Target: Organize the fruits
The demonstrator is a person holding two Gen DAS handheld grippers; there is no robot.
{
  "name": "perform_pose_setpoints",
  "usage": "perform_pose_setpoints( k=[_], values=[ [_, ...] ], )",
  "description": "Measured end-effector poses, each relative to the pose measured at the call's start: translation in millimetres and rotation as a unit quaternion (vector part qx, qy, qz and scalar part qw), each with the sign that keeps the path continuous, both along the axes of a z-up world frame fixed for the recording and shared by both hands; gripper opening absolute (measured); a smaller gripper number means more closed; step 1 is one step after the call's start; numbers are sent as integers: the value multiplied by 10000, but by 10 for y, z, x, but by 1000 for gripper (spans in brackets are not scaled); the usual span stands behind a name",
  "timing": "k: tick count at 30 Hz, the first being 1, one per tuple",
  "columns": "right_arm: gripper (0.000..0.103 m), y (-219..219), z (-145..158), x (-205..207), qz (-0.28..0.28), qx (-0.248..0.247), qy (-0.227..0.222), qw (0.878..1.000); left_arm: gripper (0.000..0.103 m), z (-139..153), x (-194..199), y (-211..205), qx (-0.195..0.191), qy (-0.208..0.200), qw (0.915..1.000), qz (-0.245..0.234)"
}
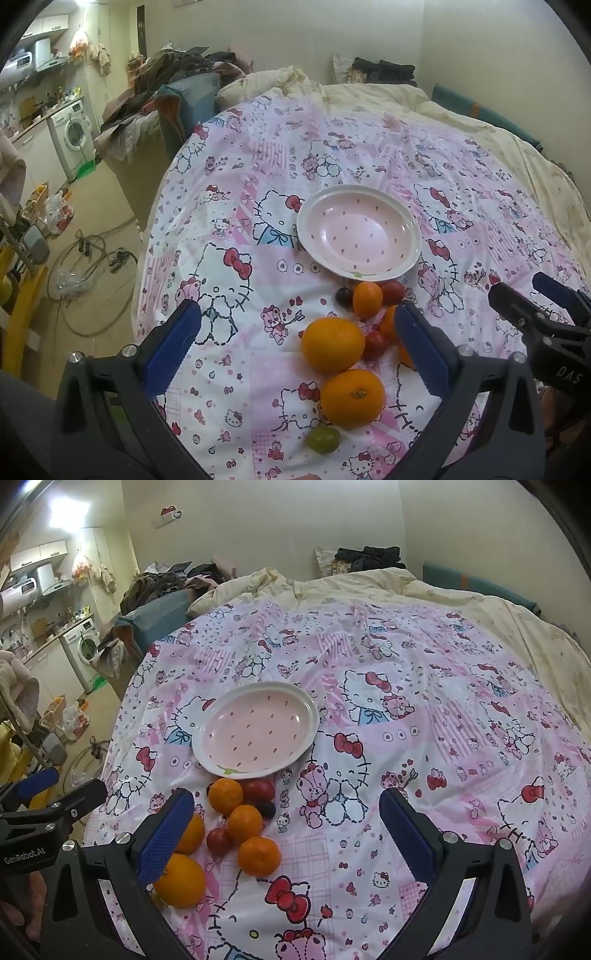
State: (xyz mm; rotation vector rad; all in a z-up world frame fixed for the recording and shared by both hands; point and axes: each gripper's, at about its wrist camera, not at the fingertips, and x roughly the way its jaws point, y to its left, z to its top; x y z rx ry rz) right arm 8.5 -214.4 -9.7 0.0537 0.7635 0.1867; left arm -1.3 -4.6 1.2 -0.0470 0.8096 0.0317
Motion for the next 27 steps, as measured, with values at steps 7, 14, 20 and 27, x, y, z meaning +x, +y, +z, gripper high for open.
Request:
perform_pose_setpoints(
  k=[7, 14, 20, 27],
  values=[
    [102, 2, 6, -1, -10, 17, 19, 10000, 103, 6, -7, 1, -13, -1, 10000, 9],
    [102, 4, 2, -1, -9, 20, 21, 10000, 103, 5, -7, -1, -8, 1, 10000, 11],
    [102, 5, 2, 1, -10, 21, 23, 10000, 103, 4, -7, -3, 3, -3, 10000, 3],
    [102, 23, -14, -4, 8, 16, 39, 10000, 103, -10, -17, 46, -17, 2, 10000, 31]
  ],
)
